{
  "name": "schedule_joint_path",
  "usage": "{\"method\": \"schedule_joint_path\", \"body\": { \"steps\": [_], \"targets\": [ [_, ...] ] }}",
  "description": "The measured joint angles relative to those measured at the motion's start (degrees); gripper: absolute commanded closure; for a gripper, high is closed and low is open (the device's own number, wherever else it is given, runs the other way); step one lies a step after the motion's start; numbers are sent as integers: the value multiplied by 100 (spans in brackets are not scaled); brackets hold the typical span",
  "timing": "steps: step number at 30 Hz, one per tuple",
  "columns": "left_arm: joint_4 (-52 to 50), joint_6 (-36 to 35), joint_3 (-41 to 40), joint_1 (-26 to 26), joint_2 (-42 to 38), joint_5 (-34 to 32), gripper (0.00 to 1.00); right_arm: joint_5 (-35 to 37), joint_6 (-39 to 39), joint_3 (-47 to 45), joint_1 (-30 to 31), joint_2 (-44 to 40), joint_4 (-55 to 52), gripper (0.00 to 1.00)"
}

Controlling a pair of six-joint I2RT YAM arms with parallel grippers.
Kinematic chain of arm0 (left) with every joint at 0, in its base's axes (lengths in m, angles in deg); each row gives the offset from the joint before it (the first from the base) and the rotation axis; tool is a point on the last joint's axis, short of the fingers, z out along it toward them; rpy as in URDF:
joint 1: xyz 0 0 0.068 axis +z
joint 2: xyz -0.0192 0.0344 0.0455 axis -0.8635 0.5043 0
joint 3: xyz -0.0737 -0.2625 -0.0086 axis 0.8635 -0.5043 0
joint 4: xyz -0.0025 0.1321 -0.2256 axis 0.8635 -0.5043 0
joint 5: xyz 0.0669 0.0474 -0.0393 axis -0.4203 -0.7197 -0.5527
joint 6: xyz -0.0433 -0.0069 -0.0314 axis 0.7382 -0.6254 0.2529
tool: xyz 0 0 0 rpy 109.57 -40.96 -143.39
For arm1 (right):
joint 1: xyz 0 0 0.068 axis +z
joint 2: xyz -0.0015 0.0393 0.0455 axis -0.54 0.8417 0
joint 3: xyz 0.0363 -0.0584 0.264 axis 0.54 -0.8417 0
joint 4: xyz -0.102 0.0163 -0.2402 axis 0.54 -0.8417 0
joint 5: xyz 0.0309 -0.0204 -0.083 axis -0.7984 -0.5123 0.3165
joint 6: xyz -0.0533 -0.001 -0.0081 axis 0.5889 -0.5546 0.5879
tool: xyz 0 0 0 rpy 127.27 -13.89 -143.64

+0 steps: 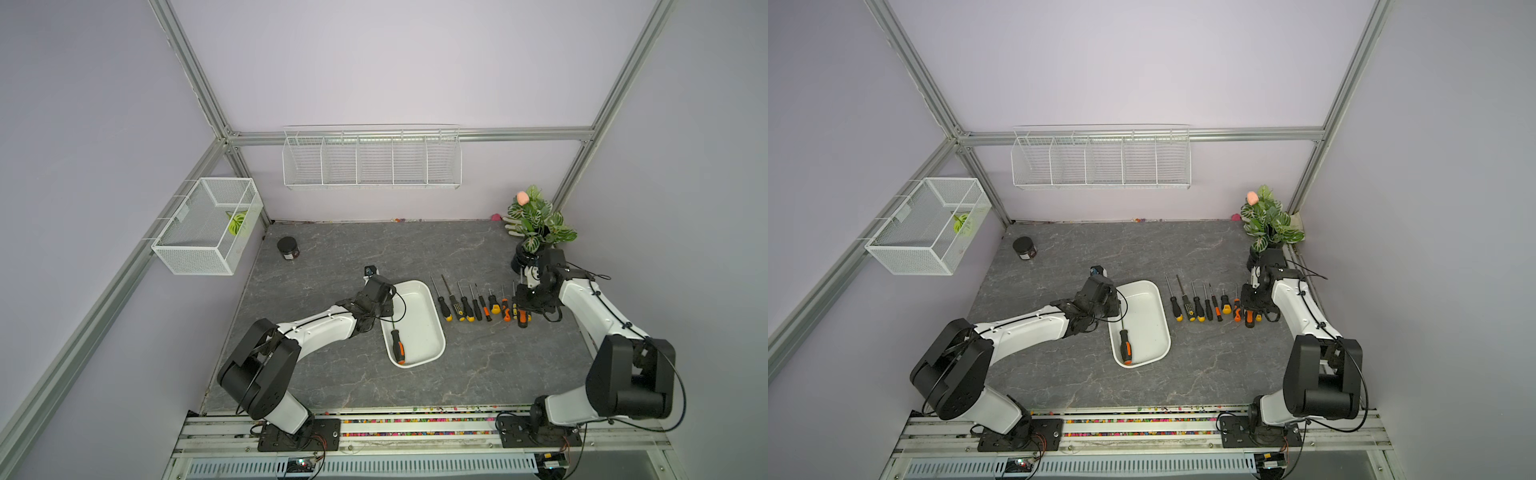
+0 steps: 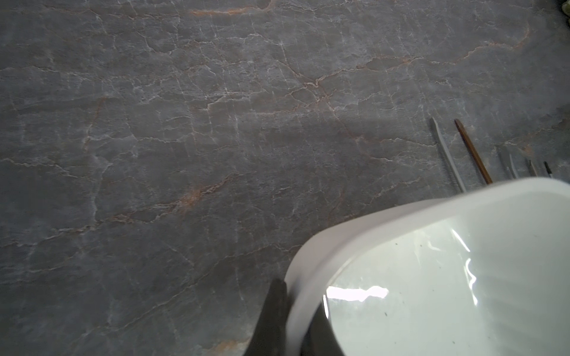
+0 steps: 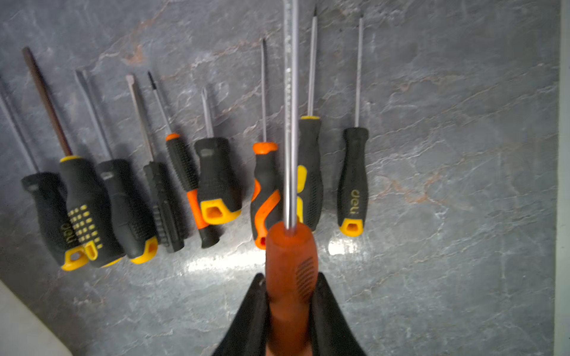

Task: Take out the screwdriver from the storage box
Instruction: Place the screwdriver at the center of the board.

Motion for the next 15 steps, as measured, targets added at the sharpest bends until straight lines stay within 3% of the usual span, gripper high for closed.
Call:
{"method": "schedule_joint_path", "body": {
  "steps": [15],
  "targets": [
    [44,-66,0,0,0,44,100,636,247,717,-623,1119,122,100]
  ]
}}
